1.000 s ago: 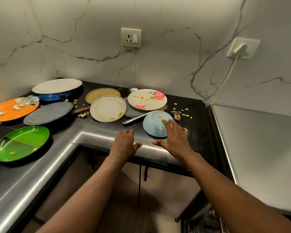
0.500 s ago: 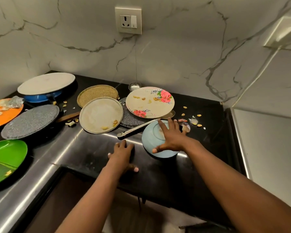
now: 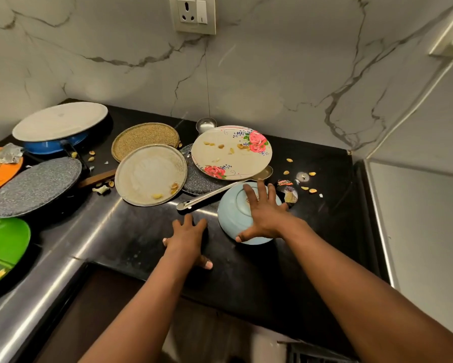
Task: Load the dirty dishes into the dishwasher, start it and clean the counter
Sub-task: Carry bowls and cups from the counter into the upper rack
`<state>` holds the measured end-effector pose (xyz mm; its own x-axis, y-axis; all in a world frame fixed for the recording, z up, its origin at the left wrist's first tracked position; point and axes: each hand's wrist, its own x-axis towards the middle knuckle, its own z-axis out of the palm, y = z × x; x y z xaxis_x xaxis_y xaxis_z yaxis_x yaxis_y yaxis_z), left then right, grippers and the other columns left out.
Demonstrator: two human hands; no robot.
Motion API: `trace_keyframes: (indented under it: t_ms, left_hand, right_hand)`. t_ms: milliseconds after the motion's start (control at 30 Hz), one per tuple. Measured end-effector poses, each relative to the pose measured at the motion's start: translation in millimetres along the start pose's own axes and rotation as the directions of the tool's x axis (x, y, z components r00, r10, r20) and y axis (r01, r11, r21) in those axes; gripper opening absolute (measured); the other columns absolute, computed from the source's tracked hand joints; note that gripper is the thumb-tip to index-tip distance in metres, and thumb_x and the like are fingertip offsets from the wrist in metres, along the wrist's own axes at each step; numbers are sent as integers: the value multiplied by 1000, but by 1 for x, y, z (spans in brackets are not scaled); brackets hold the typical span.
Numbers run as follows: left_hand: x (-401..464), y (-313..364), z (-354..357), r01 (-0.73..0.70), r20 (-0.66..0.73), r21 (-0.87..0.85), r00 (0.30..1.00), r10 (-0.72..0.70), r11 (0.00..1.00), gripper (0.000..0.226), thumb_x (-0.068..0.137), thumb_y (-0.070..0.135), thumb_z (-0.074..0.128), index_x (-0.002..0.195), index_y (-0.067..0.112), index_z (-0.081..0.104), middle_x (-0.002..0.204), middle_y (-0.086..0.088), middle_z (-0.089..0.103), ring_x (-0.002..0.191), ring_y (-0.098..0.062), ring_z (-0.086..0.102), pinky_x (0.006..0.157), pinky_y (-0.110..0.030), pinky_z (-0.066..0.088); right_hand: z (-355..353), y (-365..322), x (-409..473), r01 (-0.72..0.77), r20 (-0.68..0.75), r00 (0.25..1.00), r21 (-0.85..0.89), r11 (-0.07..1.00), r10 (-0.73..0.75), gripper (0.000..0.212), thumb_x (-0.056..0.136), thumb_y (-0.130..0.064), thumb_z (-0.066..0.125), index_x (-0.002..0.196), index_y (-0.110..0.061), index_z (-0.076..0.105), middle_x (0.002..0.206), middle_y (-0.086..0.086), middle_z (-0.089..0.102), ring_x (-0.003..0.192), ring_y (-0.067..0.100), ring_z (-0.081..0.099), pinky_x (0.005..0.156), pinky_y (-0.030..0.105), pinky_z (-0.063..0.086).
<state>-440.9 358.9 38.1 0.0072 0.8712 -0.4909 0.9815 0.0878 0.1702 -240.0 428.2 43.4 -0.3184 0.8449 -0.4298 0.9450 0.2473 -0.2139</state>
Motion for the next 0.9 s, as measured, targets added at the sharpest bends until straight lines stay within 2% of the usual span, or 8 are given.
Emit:
trace_keyframes:
  t_ms: [233,400,567,700,833,900]
  left_hand:
    - [-8,-3,7,-12,-54,1,998,12,1000,94,67,42,82,141,26,27,151,-7,14,139,-34,13,103,-61,34]
    - [-24,-1,20,-11,-200,149,979,41,989,79,77,47,72,140,20,33,149,-11,25,136,-35,23,106,-54,31]
    - [-58,1,54,-78,-417,199,895,156,977,57,91,36,58,139,18,34,147,-11,30,134,-32,31,109,-51,31]
    - [-96,-1,75,-174,-528,204,809,258,964,49,91,21,60,136,15,41,146,-16,34,130,-36,38,106,-47,34]
    - [-143,-10,107,-260,-541,304,745,390,917,49,82,4,64,129,10,51,139,-20,43,121,-39,46,97,-48,43]
    - [-167,-13,128,-289,-506,332,749,428,898,48,80,3,62,126,9,53,137,-20,44,117,-40,47,94,-49,45]
  right_hand:
    - [4,5,-10,21,-70,997,68,997,-16,135,62,-66,77,151,-32,-19,156,6,-31,143,36,-26,108,71,11]
    - [6,5,-49,35,-137,990,93,995,-22,133,63,-65,77,150,-35,-19,157,4,-30,143,35,-26,108,70,11]
    - [26,2,-112,32,-241,970,102,994,-6,131,64,-64,76,150,-35,-19,155,1,-33,142,32,-30,108,71,9]
    - [68,-5,-176,-23,-350,935,69,997,46,131,64,-66,75,150,-33,-18,154,2,-33,143,33,-27,106,71,14]
    - [131,-23,-252,-80,-443,888,117,990,124,132,62,-66,75,151,-32,-17,155,5,-31,143,33,-26,104,71,19]
    - [166,-30,-288,-113,-480,865,96,989,145,133,60,-68,74,150,-32,-17,156,7,-28,144,35,-23,103,70,25]
